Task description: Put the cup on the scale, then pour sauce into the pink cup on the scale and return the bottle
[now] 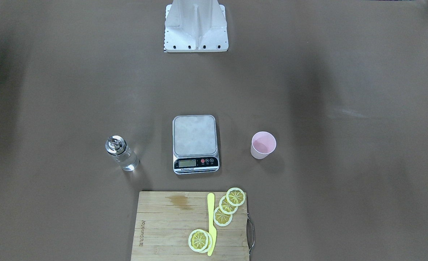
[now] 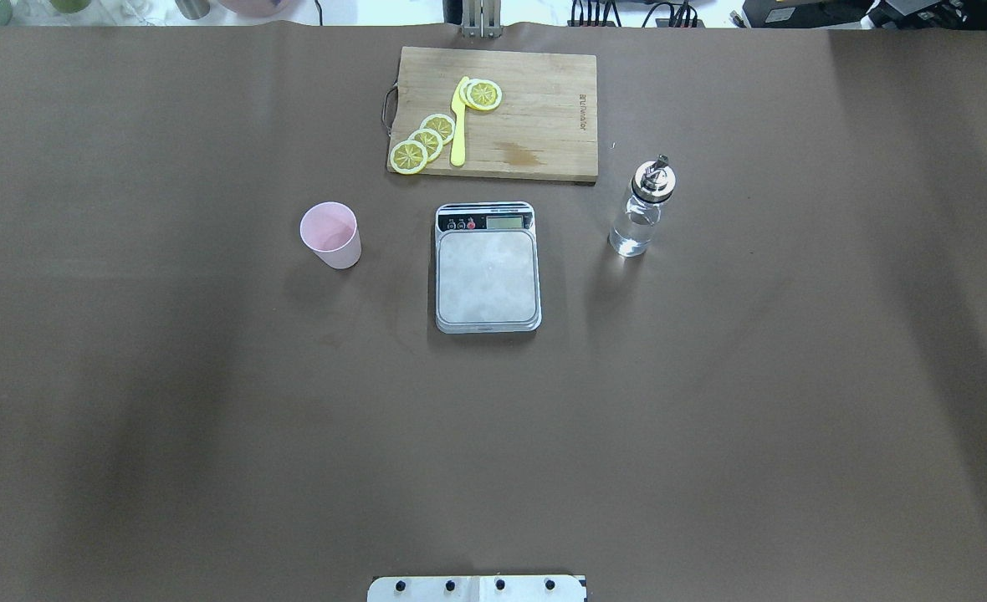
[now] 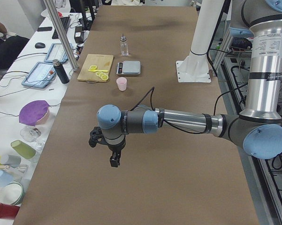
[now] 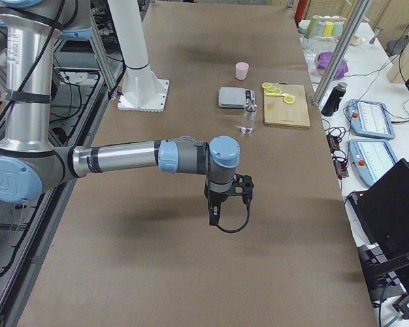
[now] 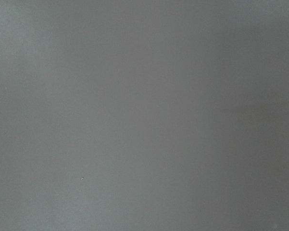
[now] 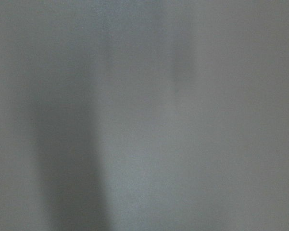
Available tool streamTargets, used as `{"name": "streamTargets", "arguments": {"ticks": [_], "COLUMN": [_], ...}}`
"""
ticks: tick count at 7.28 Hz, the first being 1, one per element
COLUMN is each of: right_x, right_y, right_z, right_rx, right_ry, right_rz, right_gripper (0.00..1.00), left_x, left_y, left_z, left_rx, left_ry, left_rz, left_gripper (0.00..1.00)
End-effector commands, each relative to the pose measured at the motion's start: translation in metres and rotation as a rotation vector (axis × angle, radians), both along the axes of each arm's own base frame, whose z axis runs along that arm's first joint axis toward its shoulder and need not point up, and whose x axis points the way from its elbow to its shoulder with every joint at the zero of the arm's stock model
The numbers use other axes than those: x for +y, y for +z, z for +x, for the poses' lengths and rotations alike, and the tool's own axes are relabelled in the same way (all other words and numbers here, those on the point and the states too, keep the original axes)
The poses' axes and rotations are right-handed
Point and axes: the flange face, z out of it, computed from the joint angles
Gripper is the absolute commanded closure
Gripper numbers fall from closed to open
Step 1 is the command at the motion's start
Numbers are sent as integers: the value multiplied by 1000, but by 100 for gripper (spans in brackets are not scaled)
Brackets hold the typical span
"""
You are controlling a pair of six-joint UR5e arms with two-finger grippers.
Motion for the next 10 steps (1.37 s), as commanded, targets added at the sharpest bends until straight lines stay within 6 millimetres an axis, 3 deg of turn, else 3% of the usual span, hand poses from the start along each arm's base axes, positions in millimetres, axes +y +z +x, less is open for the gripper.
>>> {"name": "streamTargets", "arguments": {"ticks": [1, 5, 6, 10], "right_x": [0, 0, 0, 3], "right_y": [-2, 0, -1, -25], "right_z": [-2, -2, -2, 4], "right_rx": [-24, -26, -26, -72], "right_ry": [3, 6, 6, 26], "right_rz": [-3, -8, -6, 28], "right_gripper": [0, 0, 0, 0], "left_x": [0, 2, 0, -4], "left_y": [-1, 9, 3, -3], "left_z": [1, 3, 4, 5], "left_rx": [0, 4, 11, 14], "left_ry": [0, 5, -2, 0], "left_rz": [0, -20, -14, -1], "left_gripper": [2, 2, 2, 2]}}
